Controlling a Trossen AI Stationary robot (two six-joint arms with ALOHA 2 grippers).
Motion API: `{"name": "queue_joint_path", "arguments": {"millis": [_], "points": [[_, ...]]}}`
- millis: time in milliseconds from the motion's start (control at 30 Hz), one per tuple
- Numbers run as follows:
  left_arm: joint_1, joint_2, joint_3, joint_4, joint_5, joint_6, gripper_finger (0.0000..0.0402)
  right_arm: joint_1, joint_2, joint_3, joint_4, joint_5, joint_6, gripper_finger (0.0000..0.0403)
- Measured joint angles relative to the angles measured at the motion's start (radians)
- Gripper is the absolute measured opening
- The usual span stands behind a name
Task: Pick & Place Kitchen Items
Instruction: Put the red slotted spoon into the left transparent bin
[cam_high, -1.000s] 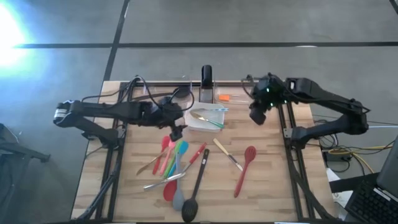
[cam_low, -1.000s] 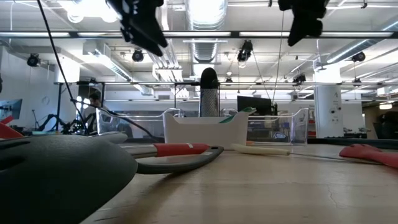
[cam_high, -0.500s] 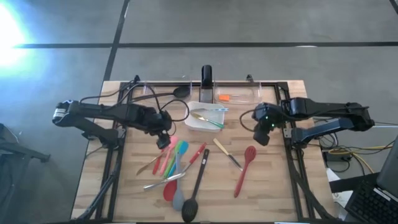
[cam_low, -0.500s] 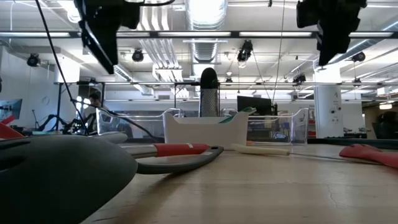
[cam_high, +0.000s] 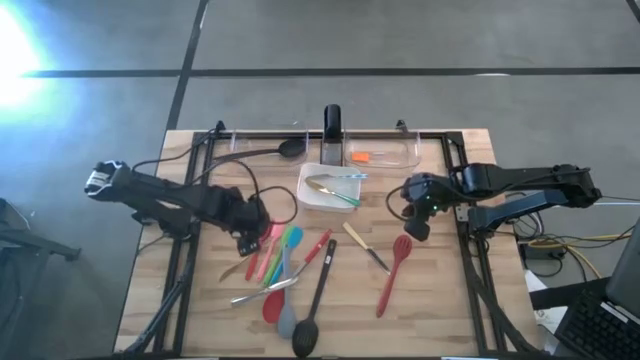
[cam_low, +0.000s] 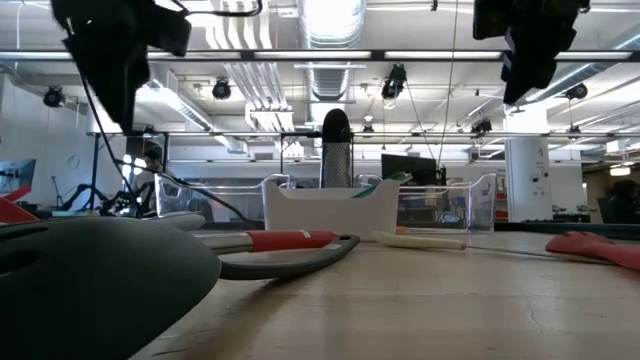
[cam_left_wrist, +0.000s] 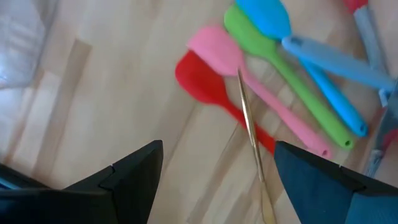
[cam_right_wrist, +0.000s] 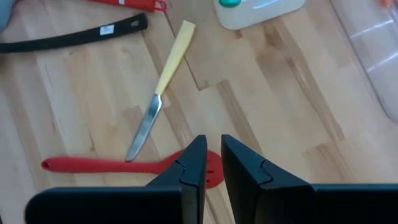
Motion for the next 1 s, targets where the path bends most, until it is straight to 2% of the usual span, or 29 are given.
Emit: {"name": "queue_joint_path", "arguments": {"millis": [333, 567, 833, 1000], "points": [[-0.064, 0.002, -0.163, 0.024, 0.044, -0.162, 0.031, 0.0, -0.001, 0.022, 0.016, 0.003, 0.0, 0.0043], [-0.089, 0.002, -0.238, 0.126, 0.081, -0.176, 0.031, 0.0, 0.003, 0.023, 0.037, 0.003, -0.001, 0.0043], [-0.092, 0.002, -0.252, 0.163, 0.101, -0.19, 0.031, 0.0, 0.005, 0.023, 0.049, 0.003, -0.001, 0.0044], [-0.092, 0.001, -0.249, 0.216, 0.1, -0.139, 0.031, 0.0, 0.005, 0.023, 0.05, 0.003, -0.004, 0.0044]]}}
